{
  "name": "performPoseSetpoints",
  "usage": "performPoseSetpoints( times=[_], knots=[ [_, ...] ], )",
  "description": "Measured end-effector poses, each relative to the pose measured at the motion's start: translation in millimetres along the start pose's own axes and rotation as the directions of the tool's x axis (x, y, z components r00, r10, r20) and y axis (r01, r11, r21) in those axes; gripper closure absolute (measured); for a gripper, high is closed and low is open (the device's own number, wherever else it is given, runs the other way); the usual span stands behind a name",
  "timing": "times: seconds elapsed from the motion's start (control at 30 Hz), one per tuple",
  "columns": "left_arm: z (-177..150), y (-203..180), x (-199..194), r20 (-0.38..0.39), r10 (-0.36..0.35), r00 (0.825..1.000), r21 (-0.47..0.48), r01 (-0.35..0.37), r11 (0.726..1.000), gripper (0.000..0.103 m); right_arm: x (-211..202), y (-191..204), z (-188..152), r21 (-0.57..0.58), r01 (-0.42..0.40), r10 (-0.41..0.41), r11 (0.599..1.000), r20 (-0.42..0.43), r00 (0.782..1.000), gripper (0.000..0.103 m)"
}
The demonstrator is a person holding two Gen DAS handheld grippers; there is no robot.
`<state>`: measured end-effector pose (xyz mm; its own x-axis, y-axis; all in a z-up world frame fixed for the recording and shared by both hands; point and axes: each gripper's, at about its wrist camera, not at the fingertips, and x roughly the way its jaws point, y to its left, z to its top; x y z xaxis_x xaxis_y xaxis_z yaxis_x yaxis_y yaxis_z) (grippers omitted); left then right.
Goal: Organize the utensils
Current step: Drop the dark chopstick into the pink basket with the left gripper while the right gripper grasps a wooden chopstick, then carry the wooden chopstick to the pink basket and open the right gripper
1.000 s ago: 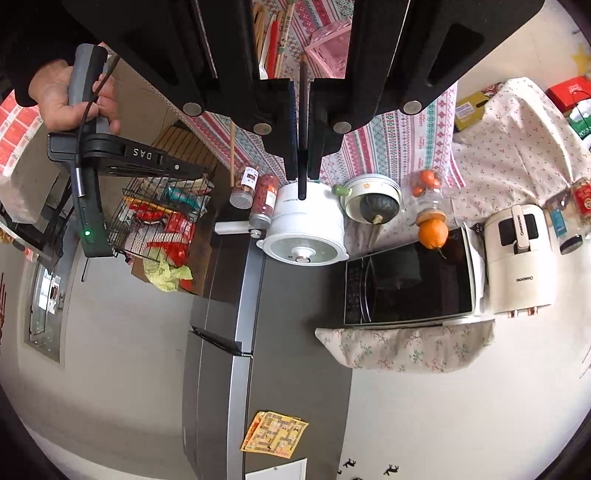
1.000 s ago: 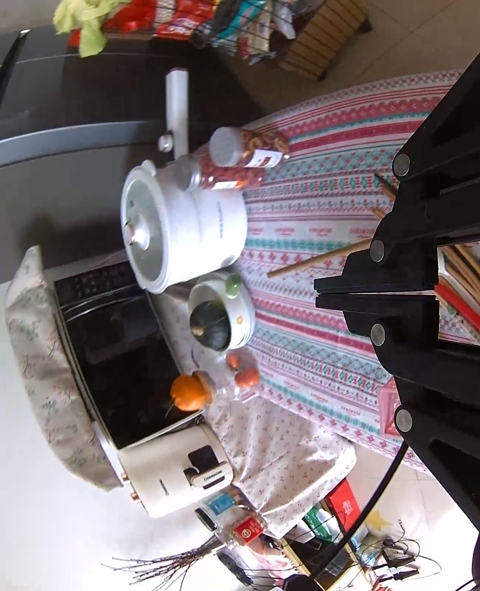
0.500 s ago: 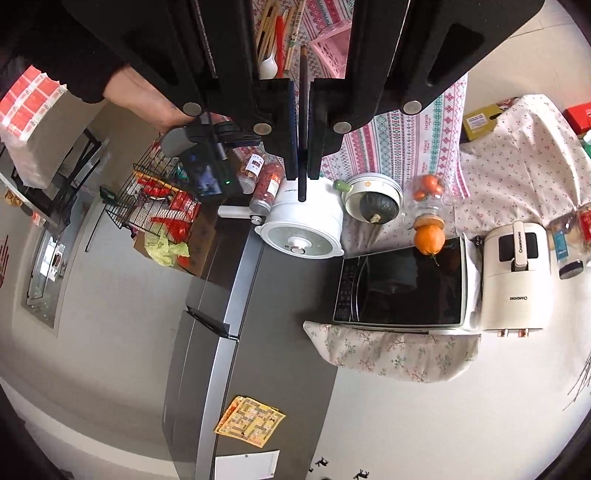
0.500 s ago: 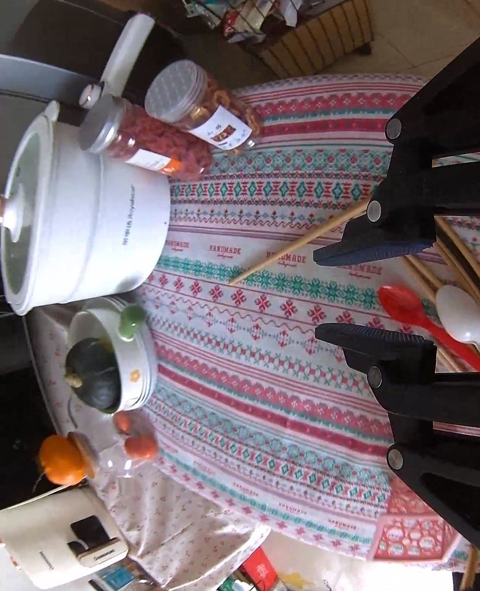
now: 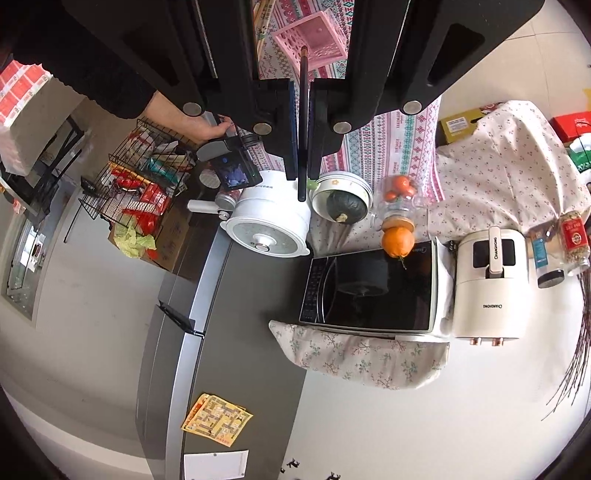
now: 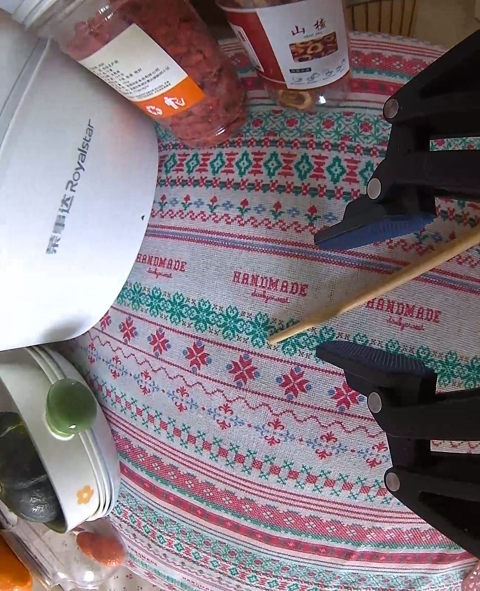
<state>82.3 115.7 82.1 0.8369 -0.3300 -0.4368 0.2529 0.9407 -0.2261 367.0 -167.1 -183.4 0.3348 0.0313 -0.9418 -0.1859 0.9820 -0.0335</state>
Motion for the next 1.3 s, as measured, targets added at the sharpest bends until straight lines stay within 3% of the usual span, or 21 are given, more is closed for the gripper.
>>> performPoseSetpoints(
  times=[0.07,0.17,0.2,0.37,0.6,0.77,1.0,1.3],
  knots=[
    [0,0,2,-0.005,0.002,1.0,-0.004,-0.002,1.0,0.099,6,-3,0,0.006,-0.011,0.011,1.0,0.0,1.0,0.063],
    [-1,-2,4,-0.004,0.011,1.0,0.006,-0.011,1.0,0.099,5,-3,-4,0.008,-0.035,0.035,0.999,0.008,0.999,0.092],
    [-1,-3,5,-0.004,0.015,1.0,0.012,-0.015,1.0,0.099,4,-2,-8,-0.001,-0.031,0.031,1.0,0.007,1.0,0.096],
    [-4,-7,11,-0.005,0.044,0.999,0.031,-0.044,0.999,0.099,-40,8,-31,0.004,-0.057,0.056,0.998,0.115,0.992,0.099],
    [-8,-10,17,-0.016,0.042,0.999,0.023,-0.042,0.999,0.099,-145,30,-70,-0.031,-0.052,0.06,0.998,0.319,0.946,0.099],
    [-13,-18,16,-0.009,0.064,0.998,0.049,-0.064,0.997,0.099,-211,52,-94,-0.064,-0.024,0.05,0.998,0.451,0.891,0.099],
    [-18,-28,15,0.011,0.101,0.995,0.095,-0.101,0.99,0.099,-280,88,-123,-0.087,-0.011,0.063,0.996,0.628,0.776,0.099],
    [-26,-35,21,0.016,0.121,0.993,0.139,-0.122,0.983,0.099,-344,121,-147,-0.16,-0.075,0.171,0.984,0.747,0.643,0.099]
  ],
)
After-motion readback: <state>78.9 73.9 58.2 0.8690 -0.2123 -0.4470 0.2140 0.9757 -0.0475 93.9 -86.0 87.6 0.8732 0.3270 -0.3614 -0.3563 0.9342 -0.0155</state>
